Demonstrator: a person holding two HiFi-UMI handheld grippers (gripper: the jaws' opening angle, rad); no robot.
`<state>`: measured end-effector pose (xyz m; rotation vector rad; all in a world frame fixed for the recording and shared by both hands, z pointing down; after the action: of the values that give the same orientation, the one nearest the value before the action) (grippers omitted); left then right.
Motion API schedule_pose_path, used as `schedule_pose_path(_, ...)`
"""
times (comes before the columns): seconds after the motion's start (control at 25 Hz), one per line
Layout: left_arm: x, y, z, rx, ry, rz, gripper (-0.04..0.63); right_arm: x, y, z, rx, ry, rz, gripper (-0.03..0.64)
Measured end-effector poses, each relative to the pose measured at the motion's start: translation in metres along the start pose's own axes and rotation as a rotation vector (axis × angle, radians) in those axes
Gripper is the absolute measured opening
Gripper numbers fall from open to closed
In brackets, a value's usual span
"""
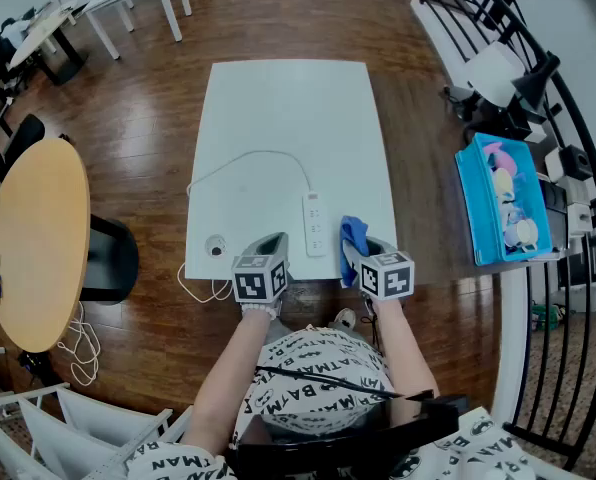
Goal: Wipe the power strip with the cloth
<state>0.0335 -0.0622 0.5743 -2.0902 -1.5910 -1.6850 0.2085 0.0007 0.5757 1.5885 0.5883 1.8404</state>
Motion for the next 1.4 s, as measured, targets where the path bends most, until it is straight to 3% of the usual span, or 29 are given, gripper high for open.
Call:
schedule_pose_path(0.36, 0.004, 0.013, 0.003, 0.001, 0.022, -0.018, 0.003, -0.027, 0.032, 0.007, -0.075, -0.098, -0.009, 0.135)
schedule_pose_path(0.6, 0.014, 0.021, 0.015, -0.001, 0.03, -0.042, 0.003, -0.067, 0.093, 0.012, -0.202, -0.342, -0.1, 0.137)
schedule_pose_path(1.0, 0.044, 0.017, 0.014, -0.058, -0.033, -0.073, 0.003, -0.093, 0.161, -0.013, -0.263, -0.756, -0.279, 0.137)
schedule_pose_path(1.4, 0.055, 0.01, 0.007, -0.066, -0.069, -0.08, 0.003, -0.072, 0.144, -0.05, -0.337, -0.981, -0.396, 0.137)
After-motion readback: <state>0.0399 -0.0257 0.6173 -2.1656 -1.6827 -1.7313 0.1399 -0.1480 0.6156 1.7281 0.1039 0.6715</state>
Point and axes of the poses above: the fingertips, and each gripper's own axes: y forward along the fingers, z to its right, x out of its underside, the point moved 2 cm from there along -y, backward along the fingers, and after that the axes turned 4 degrees about x, right-handed, at the moved point
